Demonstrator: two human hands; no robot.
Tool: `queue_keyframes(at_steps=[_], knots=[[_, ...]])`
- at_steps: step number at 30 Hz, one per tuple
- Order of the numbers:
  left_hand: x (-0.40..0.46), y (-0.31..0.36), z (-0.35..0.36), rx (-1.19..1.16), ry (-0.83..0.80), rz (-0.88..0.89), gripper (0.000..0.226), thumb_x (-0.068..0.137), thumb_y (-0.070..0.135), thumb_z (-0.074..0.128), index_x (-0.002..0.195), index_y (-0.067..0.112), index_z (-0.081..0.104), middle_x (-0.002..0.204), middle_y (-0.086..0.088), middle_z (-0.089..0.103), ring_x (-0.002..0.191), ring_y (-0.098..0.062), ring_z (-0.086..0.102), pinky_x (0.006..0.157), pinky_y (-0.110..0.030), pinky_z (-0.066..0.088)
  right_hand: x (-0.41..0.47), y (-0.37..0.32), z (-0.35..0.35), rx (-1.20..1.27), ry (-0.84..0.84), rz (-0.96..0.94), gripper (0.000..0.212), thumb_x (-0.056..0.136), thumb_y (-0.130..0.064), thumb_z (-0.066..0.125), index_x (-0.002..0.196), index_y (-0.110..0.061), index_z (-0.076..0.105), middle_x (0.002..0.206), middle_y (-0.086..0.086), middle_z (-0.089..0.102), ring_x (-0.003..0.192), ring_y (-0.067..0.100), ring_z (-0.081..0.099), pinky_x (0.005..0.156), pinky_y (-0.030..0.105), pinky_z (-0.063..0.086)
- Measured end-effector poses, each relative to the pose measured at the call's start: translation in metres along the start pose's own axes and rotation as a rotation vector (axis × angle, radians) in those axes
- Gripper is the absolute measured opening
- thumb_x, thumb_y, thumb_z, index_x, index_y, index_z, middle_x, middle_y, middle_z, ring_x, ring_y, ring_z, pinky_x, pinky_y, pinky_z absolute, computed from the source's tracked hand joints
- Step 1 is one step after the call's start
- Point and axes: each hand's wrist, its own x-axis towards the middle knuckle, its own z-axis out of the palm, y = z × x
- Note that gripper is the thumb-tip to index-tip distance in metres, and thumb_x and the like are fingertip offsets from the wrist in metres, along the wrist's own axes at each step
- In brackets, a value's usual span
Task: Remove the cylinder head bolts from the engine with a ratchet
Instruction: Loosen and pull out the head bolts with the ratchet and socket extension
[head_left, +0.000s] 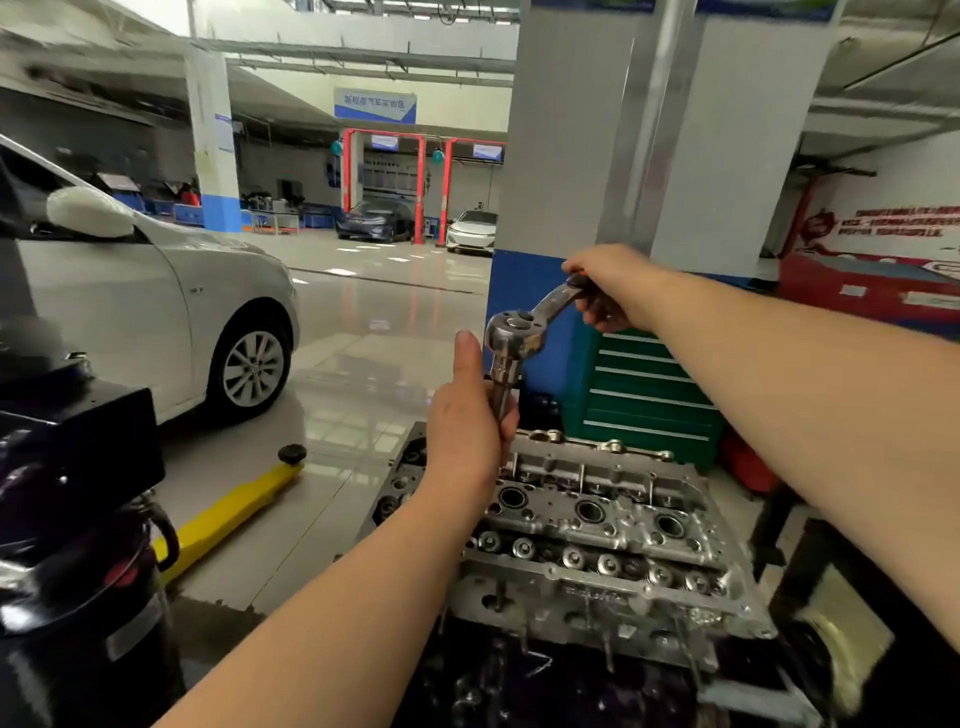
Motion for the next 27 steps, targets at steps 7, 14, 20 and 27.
queue_keyframes(at_steps=[7,14,20,27], knots=[[0.004,0.053,0.008,0.012,0.292,0.287,0.037,0.093,0.061,0.04,0.079,0.033,0.058,0.079,0.013,0.066,0.075,-0.014,0.064,0.07,-0.038,0.053,-0.039,0.039,-0.037,0.121,0.135,-0.027,0.032,0.092,-0.044,0.058,0.097,-0.016,0.071,0.063,0.006,0.064,0.044,0.02,0.055,0.046,0.022,0.044],[0.031,0.088,0.024,0.362,0.299,0.237,0.062,0.094,0.069,0.046,0.076,0.016,0.071,0.071,-0.002,0.071,0.073,-0.021,0.069,0.075,-0.05,0.059,-0.089,0.073,-0.059,0.091,0.28,-0.087,0.043,0.09,-0.054,0.054,0.093,-0.015,0.071,0.064,0.007,0.066,0.042,0.018,0.056,0.043,0.024,0.042],[0.046,0.087,0.012,0.245,0.197,0.121,0.044,0.092,0.058,0.061,0.08,0.017,0.074,0.078,-0.002,0.075,0.069,-0.016,0.073,0.054,-0.03,0.056,-0.167,0.096,-0.081,-0.253,0.478,-0.355,0.073,0.089,-0.078,0.042,0.062,-0.013,0.062,0.06,0.004,0.066,0.05,0.016,0.06,0.056,0.032,0.045],[0.044,0.094,-0.007,0.154,0.104,-0.02,0.022,0.086,0.03,0.058,0.08,0.012,0.068,0.07,-0.004,0.065,0.058,-0.018,0.06,0.057,-0.033,0.05,-0.288,0.082,-0.07,-0.788,0.509,-0.719,0.054,0.087,-0.075,0.046,0.064,-0.026,0.044,0.053,-0.01,0.048,0.048,0.015,0.048,0.049,0.029,0.034]])
